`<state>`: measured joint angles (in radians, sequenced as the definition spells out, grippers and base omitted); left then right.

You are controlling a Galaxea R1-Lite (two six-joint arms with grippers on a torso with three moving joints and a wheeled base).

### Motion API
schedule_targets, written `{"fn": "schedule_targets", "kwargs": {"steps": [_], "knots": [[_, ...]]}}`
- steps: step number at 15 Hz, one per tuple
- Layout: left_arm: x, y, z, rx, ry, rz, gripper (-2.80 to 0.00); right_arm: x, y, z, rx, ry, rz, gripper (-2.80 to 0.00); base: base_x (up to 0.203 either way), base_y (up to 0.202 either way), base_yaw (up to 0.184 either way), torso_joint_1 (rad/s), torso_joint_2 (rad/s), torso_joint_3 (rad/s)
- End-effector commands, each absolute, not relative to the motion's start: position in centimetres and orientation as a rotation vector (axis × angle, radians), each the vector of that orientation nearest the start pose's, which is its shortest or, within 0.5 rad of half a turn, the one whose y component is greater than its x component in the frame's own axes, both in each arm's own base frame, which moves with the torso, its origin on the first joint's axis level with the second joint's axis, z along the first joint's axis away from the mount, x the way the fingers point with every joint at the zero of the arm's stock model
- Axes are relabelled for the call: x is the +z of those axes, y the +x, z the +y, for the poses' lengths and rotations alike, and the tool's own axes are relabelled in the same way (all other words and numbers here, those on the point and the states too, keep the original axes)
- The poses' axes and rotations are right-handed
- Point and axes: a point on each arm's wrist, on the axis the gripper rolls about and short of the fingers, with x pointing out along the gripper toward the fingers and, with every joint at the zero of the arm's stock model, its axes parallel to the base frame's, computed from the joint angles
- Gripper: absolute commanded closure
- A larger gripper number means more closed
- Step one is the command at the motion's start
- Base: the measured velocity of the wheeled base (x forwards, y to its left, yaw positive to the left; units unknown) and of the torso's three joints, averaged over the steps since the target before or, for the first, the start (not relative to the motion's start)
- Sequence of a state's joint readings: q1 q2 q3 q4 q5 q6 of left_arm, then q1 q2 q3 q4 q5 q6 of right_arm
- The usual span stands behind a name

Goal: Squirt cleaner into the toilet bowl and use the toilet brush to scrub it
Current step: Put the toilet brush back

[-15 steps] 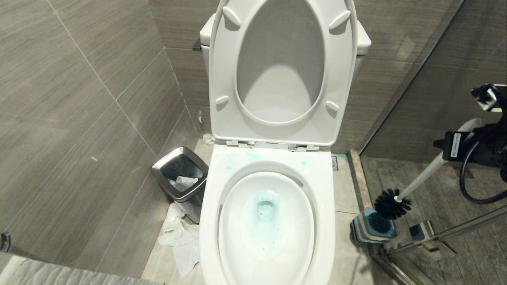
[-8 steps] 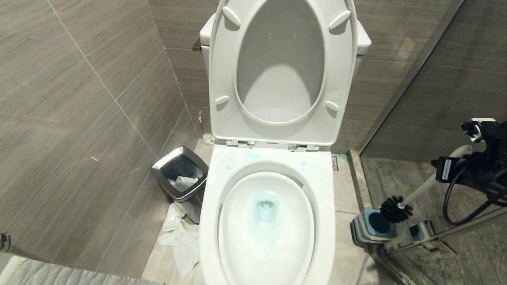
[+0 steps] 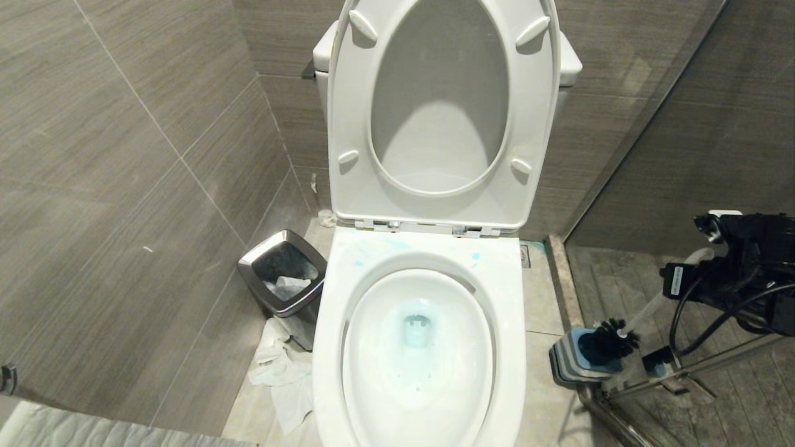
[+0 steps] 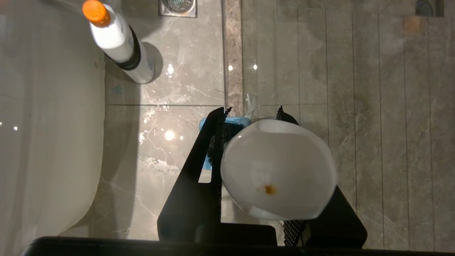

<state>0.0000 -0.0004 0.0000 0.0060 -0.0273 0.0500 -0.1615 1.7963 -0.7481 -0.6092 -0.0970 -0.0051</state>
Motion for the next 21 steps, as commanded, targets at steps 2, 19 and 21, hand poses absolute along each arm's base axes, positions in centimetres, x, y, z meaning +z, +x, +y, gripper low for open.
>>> {"fn": "schedule_targets", "kwargs": {"steps": [2,19,21], "knots": [[7.4,-2.3,-0.1,-0.028,0.051,0.007,0.0,11.6,31.8,-5.4,-0.253,0.009,0.487,0.0,0.0,0.0,0.0,0.0,0.0,0.0],[7.4,-2.3,-0.1,-0.028,0.051,0.007,0.0,1.9,35.0,-6.0,-0.255,0.01,0.563,0.0,0.0,0.0,0.0,0.0,0.0,0.0],[7.4,-2.3,-0.1,-0.028,0.051,0.007,0.0,1.7,35.1,-6.0,-0.256,0.014,0.565,-2.8,0.0,0.0,0.0,0.0,0.0,0.0]]}}
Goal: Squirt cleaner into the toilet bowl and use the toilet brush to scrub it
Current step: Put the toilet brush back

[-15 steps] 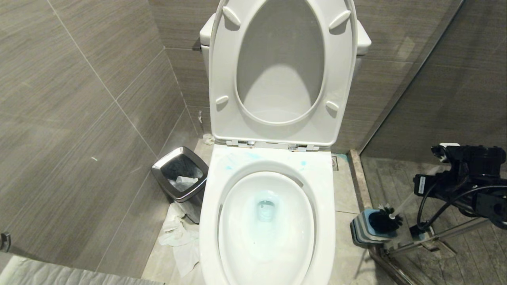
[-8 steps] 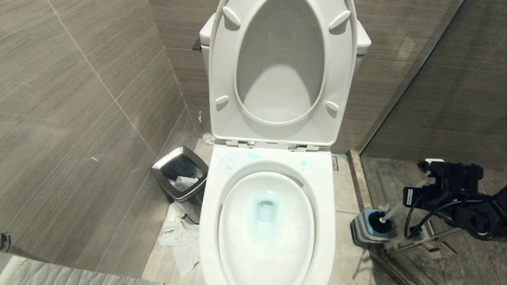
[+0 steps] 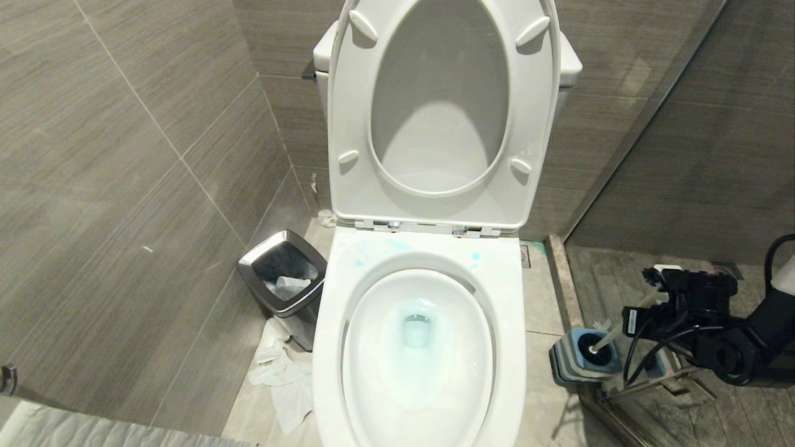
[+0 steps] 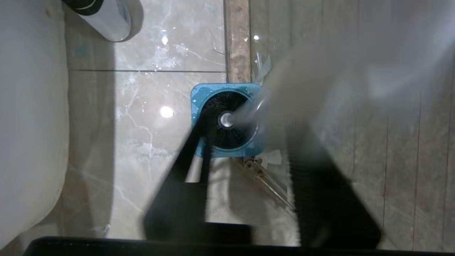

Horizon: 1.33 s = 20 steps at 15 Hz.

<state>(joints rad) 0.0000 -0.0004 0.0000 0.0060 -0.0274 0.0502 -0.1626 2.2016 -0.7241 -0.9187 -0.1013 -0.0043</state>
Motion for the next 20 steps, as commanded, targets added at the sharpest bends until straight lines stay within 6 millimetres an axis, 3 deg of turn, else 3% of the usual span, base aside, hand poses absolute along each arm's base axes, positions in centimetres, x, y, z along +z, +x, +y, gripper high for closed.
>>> {"fn": "schedule_targets", "kwargs": {"steps": [1,5,14,20], "knots": [[7.4,-2.3,-0.1,-0.028,0.05,0.008,0.0,1.7,35.1,-6.0,-0.255,0.005,0.567,-2.8,0.0,0.0,0.0,0.0,0.0,0.0],[7.4,-2.3,-0.1,-0.028,0.051,0.007,0.0,3.4,33.9,-5.8,-0.25,0.005,0.541,-2.8,0.0,0.0,0.0,0.0,0.0,0.0],[7.4,-2.3,-0.1,-0.028,0.051,0.007,0.0,10.3,25.5,-4.2,-0.143,-0.059,0.418,-2.8,0.0,0.0,0.0,0.0,0.0,0.0],[7.4,-2.3,-0.1,-0.028,0.051,0.007,0.0,14.7,22.3,-3.4,-0.075,-0.123,0.237,-2.8,0.0,0.0,0.0,0.0,0.0,0.0]]}}
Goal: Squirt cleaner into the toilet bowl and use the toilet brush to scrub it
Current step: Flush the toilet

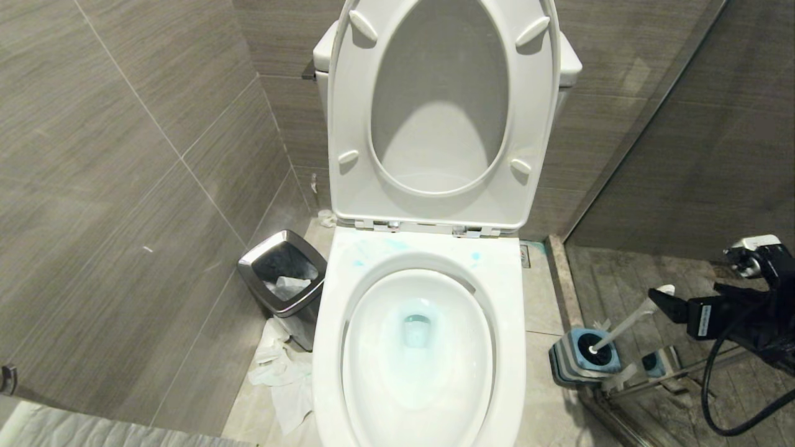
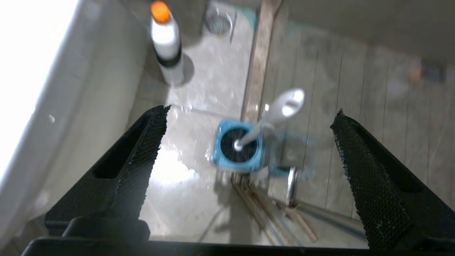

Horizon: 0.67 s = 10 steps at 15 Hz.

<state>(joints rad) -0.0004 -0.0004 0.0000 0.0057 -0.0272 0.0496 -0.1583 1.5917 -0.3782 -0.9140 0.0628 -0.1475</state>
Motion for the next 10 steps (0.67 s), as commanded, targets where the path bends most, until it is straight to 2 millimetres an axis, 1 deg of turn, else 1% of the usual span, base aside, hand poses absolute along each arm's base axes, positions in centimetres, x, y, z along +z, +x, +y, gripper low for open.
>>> {"fn": "schedule_targets", "kwargs": {"steps": [1,4,8,10], "knots": [[7.4,-2.3,-0.1,-0.028,0.051,0.007,0.0,15.3,21.8,-3.3,-0.071,-0.132,0.213,-2.8,0.0,0.0,0.0,0.0,0.0,0.0],[7.4,-2.3,-0.1,-0.028,0.051,0.007,0.0,17.5,20.0,-3.0,-0.066,-0.155,0.106,-2.8,0.0,0.0,0.0,0.0,0.0,0.0],[7.4,-2.3,-0.1,-0.028,0.051,0.007,0.0,21.2,16.6,-2.3,-0.012,-0.181,-0.092,-2.8,0.0,0.0,0.0,0.0,0.0,0.0],[7.4,-2.3,-0.1,-0.028,0.051,0.007,0.0,22.5,14.9,-1.9,0.017,-0.194,-0.173,-2.8,0.0,0.0,0.0,0.0,0.0,0.0]]}}
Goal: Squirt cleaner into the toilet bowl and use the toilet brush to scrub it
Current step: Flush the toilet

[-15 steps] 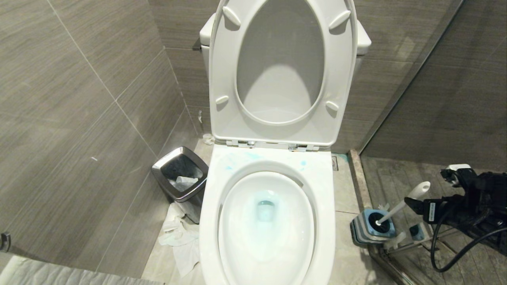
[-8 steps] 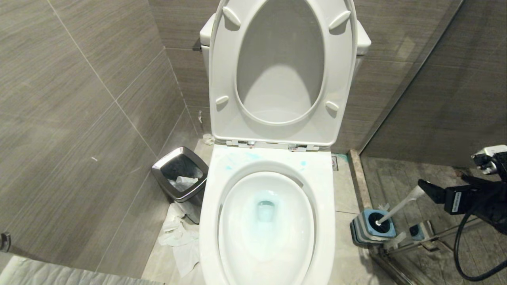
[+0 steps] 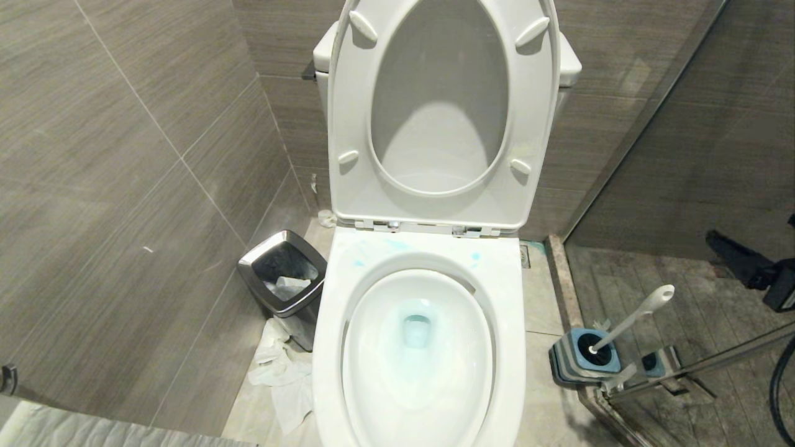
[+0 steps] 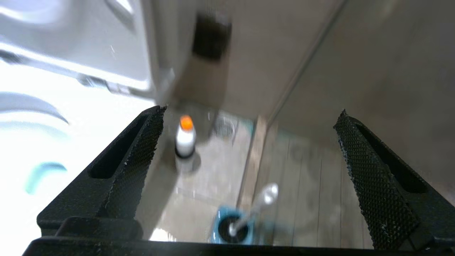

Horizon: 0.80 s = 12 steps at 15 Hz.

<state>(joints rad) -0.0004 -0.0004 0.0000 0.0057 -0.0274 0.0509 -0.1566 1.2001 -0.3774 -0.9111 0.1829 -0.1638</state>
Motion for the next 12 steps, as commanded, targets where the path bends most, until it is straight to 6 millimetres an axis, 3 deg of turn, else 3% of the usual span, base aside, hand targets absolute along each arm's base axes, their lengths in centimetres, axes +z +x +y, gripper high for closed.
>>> {"fn": "schedule_targets", "kwargs": {"steps": [1,7,12], "knots": [[7.4,-2.3,-0.1,-0.028,0.051,0.007,0.0,22.9,14.1,-1.8,0.032,-0.199,-0.202,-2.8,0.0,0.0,0.0,0.0,0.0,0.0],[7.4,-2.3,-0.1,-0.028,0.051,0.007,0.0,23.7,8.7,-0.4,0.104,-0.148,-0.263,-2.8,0.0,0.0,0.0,0.0,0.0,0.0],[7.4,-2.3,-0.1,-0.028,0.051,0.007,0.0,22.1,2.8,0.4,0.188,-0.095,-0.209,-2.8,0.0,0.0,0.0,0.0,0.0,0.0]]}}
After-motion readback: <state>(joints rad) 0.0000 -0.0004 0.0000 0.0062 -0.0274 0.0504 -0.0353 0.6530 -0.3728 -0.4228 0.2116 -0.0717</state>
